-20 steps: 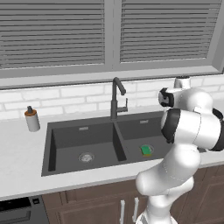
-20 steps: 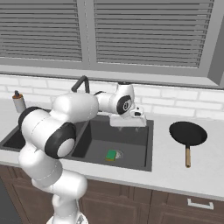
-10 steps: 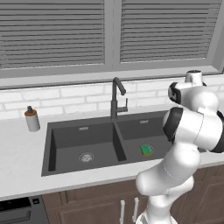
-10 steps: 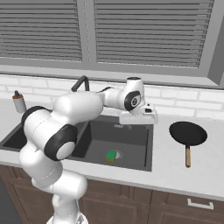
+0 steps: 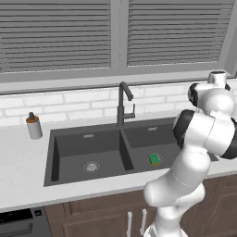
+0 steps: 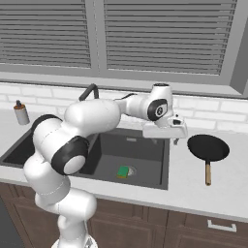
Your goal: Pick the pan and sponge and place them into the sink. Then turn on the water.
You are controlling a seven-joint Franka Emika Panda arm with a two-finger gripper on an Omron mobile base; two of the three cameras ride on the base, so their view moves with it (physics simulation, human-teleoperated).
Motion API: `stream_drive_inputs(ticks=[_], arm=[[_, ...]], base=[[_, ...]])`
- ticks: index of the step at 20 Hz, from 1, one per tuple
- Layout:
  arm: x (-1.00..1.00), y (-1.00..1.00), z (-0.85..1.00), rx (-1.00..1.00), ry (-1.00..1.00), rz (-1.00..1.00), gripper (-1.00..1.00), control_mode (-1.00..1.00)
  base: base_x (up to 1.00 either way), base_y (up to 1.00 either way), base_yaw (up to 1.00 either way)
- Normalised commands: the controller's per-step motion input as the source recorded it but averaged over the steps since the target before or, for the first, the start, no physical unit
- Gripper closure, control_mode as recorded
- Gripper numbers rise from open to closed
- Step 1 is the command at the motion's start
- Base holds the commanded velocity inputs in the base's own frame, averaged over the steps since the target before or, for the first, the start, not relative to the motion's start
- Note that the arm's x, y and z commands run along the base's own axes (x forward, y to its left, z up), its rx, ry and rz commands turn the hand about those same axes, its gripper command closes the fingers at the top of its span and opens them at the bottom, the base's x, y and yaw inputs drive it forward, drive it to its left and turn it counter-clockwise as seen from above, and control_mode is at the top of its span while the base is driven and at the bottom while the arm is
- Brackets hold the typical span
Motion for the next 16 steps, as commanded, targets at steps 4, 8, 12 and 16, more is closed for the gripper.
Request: stream_drive_inputs(ticks=[4,8,12,16], arm=[[-0.04,-0.38,0.00,0.00,0.00,0.00,-1.00,-1.00],[0.00,-0.45,0.00,0.05,0.00,0.00,-1.00,-1.00],[0.00,-0.35,0.00,0.09,0.00,0.00,-1.00,-1.00],[0.00,-0.31,-0.01,0.03,0.00,0.00,-1.00,-1.00]], base=[[0.00,0.00,0.00],[0.00,0.00,0.00],[0.00,0.00,0.00],[0.00,0.00,0.00]])
